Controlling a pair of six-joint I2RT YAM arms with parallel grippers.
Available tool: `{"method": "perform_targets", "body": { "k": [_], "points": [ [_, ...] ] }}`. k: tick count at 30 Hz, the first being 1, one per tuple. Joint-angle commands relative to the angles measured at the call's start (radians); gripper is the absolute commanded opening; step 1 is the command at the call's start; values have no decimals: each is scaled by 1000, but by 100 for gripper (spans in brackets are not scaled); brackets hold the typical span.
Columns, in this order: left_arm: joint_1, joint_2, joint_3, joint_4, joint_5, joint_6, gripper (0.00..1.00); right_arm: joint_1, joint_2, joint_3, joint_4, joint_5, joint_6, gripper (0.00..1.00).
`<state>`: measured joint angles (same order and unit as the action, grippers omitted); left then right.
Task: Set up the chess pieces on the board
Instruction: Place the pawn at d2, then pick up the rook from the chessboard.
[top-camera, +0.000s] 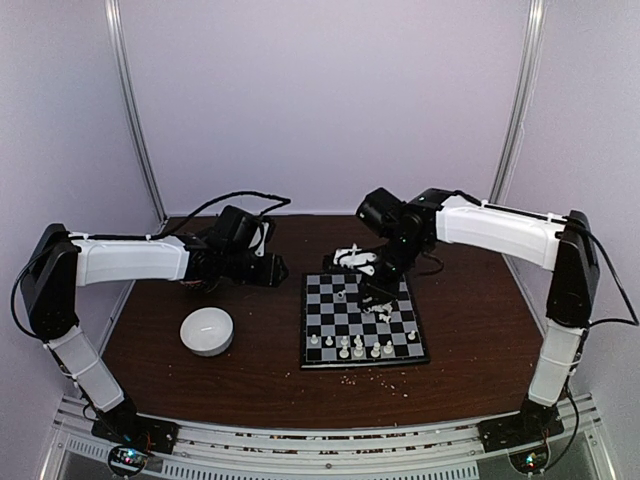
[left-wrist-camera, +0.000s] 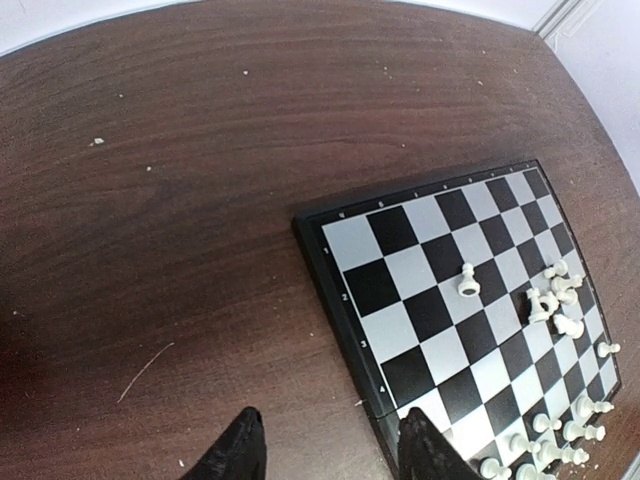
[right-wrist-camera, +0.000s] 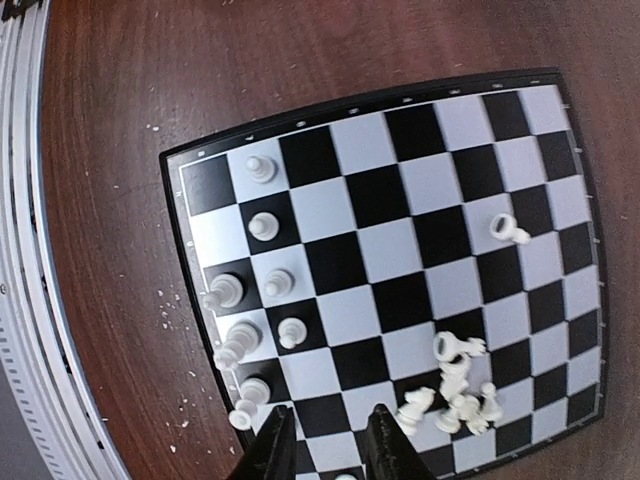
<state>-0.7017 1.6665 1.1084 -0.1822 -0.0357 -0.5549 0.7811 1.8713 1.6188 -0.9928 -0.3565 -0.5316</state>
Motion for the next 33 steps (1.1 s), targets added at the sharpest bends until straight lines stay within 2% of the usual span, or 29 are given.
{"method": "perform_targets", "body": {
  "k": [1,5,9,33],
  "points": [
    [0,-3,48,24,55,48,46,-95,-51,-5,12,-2,8,26],
    [-10,1,59,26,70,71,46,-182,-23,-40,59,83,23,28],
    [-14,11,64,26,76,68,46,-216,9,-63,97,114,42,27],
    [-32,45,77,36,96,59,46,-211,159,-29,57,48,31,26]
  ]
}}
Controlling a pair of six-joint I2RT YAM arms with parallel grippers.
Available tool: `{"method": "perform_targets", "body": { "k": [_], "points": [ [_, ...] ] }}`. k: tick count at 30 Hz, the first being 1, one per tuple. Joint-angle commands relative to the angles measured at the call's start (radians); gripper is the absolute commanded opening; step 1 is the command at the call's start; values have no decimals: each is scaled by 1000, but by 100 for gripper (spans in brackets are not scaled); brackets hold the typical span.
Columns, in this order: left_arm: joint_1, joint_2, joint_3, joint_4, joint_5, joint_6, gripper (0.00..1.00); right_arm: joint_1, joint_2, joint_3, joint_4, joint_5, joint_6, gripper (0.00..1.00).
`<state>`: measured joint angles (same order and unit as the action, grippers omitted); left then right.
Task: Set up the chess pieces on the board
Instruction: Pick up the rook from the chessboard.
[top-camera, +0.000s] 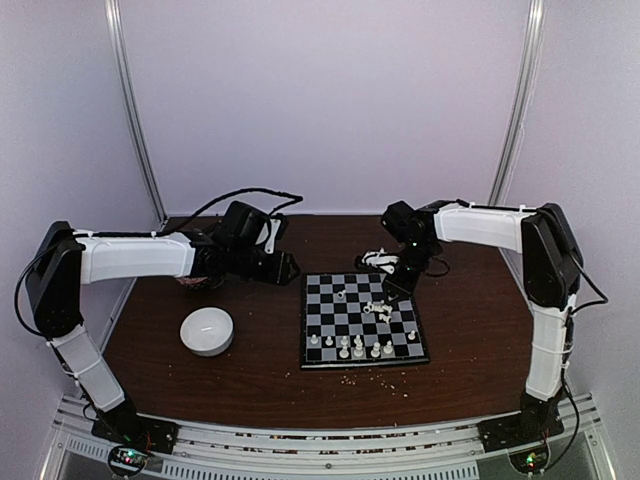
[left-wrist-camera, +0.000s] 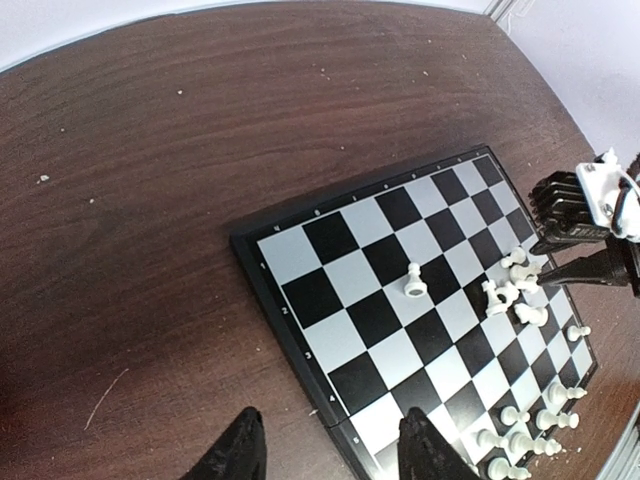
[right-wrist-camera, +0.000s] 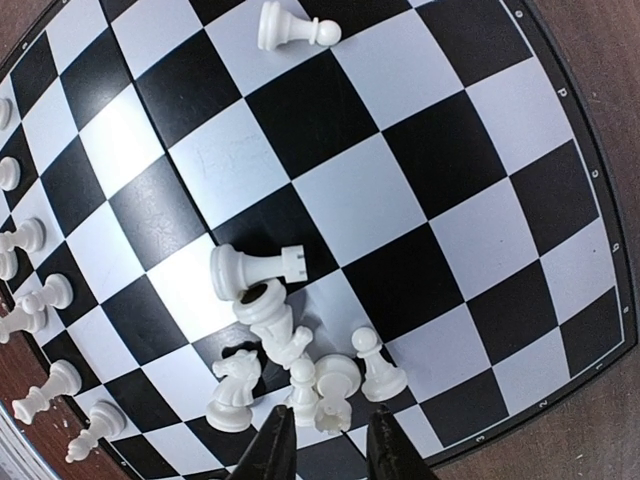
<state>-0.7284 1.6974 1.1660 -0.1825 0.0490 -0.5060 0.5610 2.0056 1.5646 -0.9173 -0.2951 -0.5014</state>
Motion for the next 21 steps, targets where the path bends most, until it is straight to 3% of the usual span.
{"method": "perform_targets", "body": {
  "k": [1,11,21],
  "points": [
    [-6,15,19,38,12,11,46,10,27,28,-21,-13,1,25],
    [-5,24,17,41,11,9,46,13,30,34,-27,-15,6,15],
    [-6,32,17,46,14,6,46,27,-34,25,-26,8,14,12]
  ]
}}
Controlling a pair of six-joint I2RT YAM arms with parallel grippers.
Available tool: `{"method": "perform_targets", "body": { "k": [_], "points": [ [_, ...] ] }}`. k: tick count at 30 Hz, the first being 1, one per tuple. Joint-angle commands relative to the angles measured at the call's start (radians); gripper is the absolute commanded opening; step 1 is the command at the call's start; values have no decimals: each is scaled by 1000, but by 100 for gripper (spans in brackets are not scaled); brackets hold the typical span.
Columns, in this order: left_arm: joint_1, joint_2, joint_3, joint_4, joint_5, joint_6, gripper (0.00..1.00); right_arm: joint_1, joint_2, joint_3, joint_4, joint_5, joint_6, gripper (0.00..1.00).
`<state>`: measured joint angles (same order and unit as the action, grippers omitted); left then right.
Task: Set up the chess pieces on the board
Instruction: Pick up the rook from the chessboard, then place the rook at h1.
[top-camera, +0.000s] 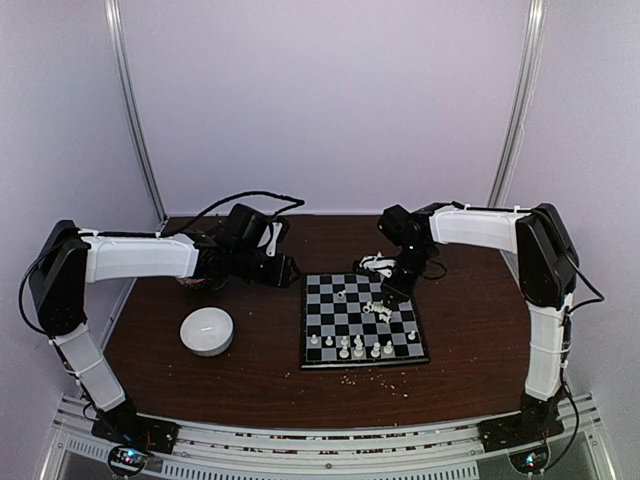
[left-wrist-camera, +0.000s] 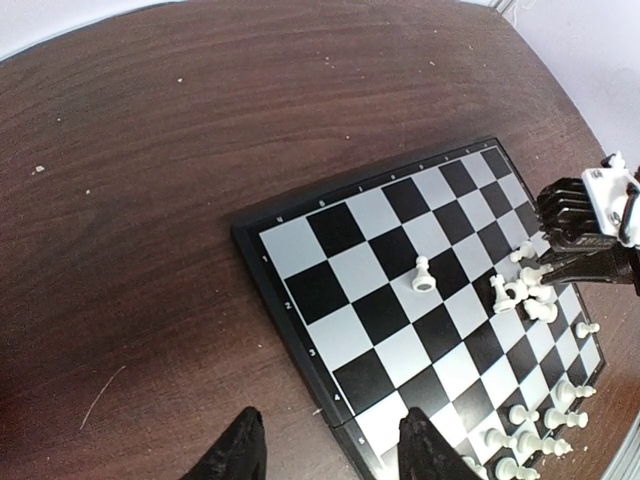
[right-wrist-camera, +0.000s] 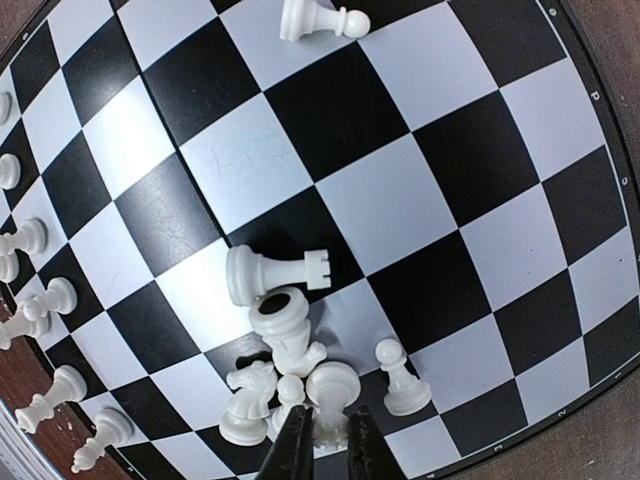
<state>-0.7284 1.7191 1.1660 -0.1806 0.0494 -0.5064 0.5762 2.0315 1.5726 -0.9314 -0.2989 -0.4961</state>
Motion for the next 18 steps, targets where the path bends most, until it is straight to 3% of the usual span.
{"method": "perform_targets", "body": {
  "k": [1,18],
  "points": [
    [-5,11,18,44,14,6,46,13,-64,16,-12,16,9,12],
    [-5,8,18,44,17,1,46,13,-94,15,-16,41,8,12]
  ]
}}
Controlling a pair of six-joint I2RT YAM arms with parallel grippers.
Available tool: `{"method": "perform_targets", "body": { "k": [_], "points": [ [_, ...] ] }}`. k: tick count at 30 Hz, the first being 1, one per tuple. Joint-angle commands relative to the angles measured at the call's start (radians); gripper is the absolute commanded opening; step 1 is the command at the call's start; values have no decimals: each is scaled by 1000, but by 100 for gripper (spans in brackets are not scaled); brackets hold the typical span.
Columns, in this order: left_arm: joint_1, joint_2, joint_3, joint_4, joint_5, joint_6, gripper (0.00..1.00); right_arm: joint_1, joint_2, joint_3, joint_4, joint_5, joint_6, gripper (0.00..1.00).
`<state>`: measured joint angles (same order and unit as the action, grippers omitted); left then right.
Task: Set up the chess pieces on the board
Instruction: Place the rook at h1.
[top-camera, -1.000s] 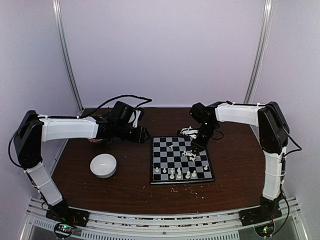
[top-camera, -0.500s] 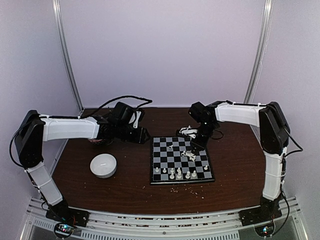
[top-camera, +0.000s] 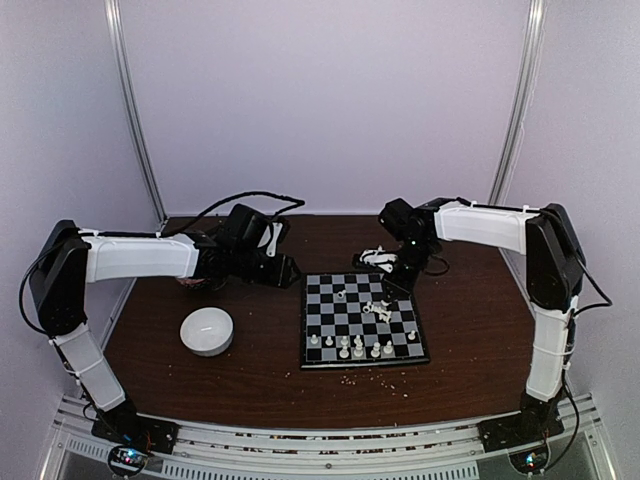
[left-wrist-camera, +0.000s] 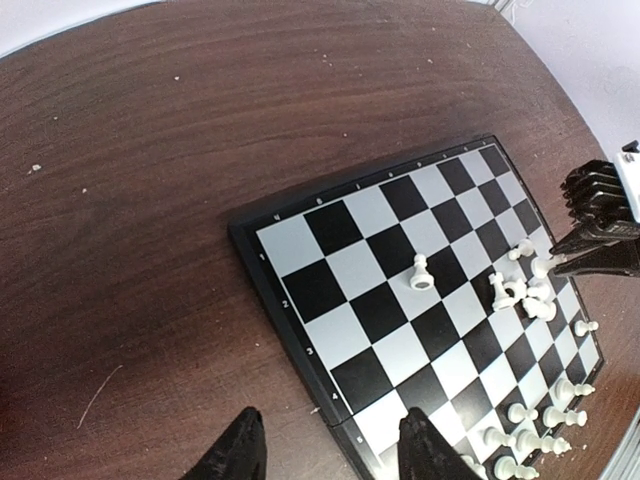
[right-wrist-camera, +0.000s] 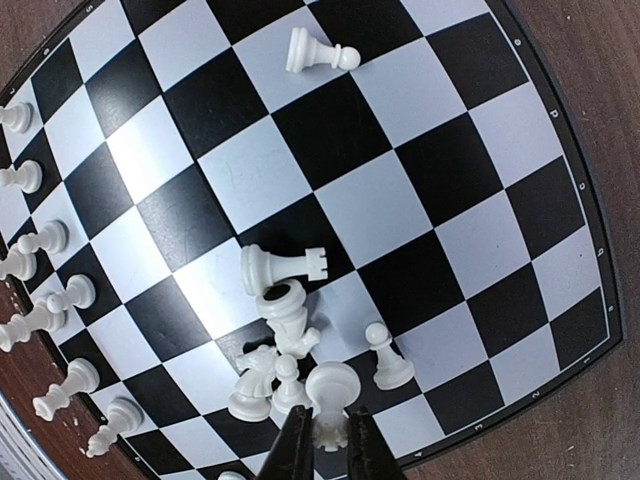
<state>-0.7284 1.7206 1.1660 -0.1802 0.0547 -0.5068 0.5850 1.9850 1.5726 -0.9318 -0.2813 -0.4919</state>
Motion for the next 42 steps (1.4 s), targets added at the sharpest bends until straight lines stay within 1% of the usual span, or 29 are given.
{"method": "perform_targets", "body": {
  "k": [1,6,14,18,23,26,31,42],
  "points": [
    [-5,6,18,44,13,1,46,5,-57,14,-20,28,4,12],
    [-5,1,21,36,6,9,46,4,-179,-57,-26,35,-15,12],
    [-5,-3,19,44,-3,11,46,11,-403,-295,-34,-65,-102,13],
    [-5,2,16,55,5,3,46,24,-469,-404,-23,-69,-132,13],
    [-5,2,17,53,8,4,46,69,-482,-484,10,-65,-151,14],
    [-5,2,17,50,8,3,46,99,-470,-511,40,-37,-144,14],
    [-5,2,20,46,9,3,46,113,-428,-523,75,20,-138,14],
    [-6,4,27,39,8,8,46,113,-366,-533,88,59,-144,14]
  ]
}}
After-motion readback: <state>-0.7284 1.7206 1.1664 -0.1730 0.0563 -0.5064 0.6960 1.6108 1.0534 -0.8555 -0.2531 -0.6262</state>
